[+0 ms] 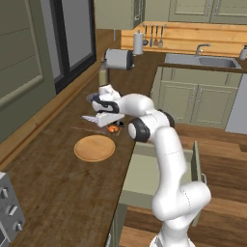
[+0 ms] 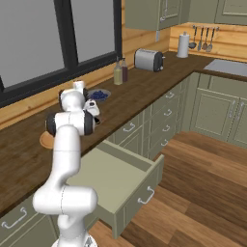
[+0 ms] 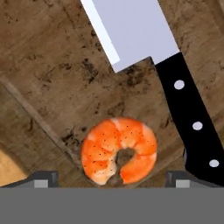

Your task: Pick up the knife from the drawer and place it on the cutting board. Then place the meat from the plate to the cutting board.

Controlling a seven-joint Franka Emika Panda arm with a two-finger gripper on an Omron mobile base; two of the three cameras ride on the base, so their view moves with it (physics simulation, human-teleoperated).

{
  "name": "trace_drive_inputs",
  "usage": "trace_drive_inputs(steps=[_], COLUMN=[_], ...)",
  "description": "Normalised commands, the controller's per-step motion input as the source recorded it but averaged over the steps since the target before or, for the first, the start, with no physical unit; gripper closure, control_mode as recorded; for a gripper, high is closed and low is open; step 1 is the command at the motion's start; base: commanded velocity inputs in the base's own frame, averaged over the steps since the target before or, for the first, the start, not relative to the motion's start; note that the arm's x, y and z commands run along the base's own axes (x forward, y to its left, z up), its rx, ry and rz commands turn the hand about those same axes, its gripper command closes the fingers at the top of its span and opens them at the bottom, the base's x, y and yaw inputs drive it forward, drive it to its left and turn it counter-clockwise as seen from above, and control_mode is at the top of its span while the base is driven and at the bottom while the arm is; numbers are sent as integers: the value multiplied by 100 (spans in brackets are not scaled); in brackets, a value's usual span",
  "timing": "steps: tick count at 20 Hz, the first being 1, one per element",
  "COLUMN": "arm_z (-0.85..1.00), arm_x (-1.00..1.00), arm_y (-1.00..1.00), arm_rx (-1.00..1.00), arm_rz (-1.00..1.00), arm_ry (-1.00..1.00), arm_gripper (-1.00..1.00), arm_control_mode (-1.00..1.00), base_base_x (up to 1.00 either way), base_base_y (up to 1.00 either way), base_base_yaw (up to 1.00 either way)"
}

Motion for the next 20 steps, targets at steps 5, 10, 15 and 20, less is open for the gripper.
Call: trace_drive_inputs(steps=[5,10,15,20], arm_z=[45,26,6,90], arm_x=[-47,-95,-100,-100], arm_y=[0,-22,-63,-43], arm_rx=[0,6,16,13], arm_rz=[-4,-4,-2,0], arm_ry=[-17,-16,-19,-16], arm_gripper=[-100,-100,-100,-100], arm_control_mode=[-100,-100,-100,-100], base_base_x=[0,0,0,0], base_base_y=[0,0,0,0], base_base_yaw=[0,0,0,0])
